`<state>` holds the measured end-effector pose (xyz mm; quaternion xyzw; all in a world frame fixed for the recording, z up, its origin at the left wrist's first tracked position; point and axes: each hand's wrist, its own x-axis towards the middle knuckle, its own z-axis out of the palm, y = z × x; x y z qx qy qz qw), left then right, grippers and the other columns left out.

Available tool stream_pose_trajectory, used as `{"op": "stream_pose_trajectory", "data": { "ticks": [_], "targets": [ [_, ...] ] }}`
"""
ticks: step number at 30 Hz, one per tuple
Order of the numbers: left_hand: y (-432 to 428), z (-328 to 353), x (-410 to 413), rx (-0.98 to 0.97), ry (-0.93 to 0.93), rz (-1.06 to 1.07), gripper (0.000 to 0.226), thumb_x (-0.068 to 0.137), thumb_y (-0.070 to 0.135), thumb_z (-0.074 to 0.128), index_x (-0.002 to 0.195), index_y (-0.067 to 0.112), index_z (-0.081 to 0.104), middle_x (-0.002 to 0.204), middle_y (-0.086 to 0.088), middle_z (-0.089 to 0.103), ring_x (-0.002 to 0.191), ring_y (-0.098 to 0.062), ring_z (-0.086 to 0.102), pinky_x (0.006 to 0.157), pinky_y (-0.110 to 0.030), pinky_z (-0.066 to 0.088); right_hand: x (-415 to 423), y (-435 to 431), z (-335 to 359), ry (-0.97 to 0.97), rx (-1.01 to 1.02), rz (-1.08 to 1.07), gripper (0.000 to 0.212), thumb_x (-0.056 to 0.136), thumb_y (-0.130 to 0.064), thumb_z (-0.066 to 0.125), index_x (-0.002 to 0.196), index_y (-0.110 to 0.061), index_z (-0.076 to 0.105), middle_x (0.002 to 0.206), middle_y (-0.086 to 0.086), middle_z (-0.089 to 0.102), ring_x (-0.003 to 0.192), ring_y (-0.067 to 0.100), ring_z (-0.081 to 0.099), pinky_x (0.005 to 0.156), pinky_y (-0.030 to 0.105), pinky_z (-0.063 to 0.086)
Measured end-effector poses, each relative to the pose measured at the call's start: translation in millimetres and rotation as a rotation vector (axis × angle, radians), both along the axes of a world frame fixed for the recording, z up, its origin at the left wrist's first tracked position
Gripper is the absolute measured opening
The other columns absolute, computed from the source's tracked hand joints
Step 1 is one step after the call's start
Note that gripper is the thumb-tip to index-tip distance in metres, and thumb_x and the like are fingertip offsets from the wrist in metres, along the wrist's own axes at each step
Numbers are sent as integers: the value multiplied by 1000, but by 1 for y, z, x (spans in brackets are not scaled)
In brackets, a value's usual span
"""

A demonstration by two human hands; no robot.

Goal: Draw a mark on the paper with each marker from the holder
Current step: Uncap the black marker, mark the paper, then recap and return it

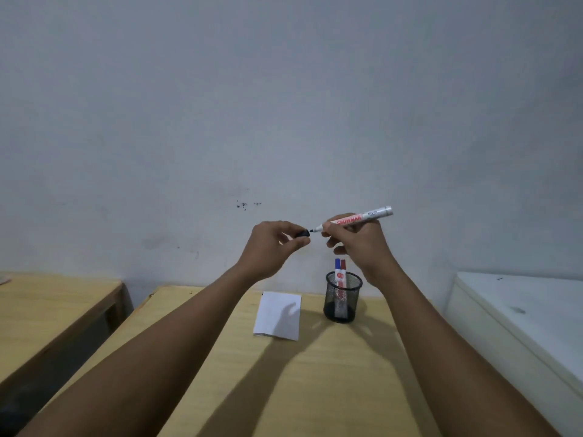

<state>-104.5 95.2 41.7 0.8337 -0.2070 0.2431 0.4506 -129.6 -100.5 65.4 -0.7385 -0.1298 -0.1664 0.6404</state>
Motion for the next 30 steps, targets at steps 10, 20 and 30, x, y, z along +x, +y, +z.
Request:
{"op": "stream_pose_trajectory", "data": {
  "ticks": [10, 20, 30],
  "targets": [
    [-33, 42, -32, 43, -120, -65, 14, 79, 25, 81, 92, 18, 78, 79, 13, 72, 74, -2, 67, 64, -7, 46, -28, -24, 26, -26, -87, 21, 17, 92, -27, 73, 93, -10, 77, 80, 3, 74, 73, 13, 66, 68, 30, 54],
    [-54, 42, -28, 172, -319, 35, 18, 82, 32, 77, 95, 20, 78, 86, 3, 74, 73, -11, 66, 73, -37, 55, -21, -16, -1, 300, 320, -173, 68, 77, -52, 82, 131, -16, 62, 111, 5, 64, 100, 21, 61, 81, 37, 48],
    [-84, 27, 29, 100, -35, -13, 26, 88, 28, 71, 113, 21, 74, 99, 7, 77, 79, -7, 64, 85, -40, 56, 20, -36, -33, -22, -351, -379, 3, 90, -43, 72, 90, -41, 69, 100, -21, 73, 97, 8, 65, 104, 52, 40]
  ]
}}
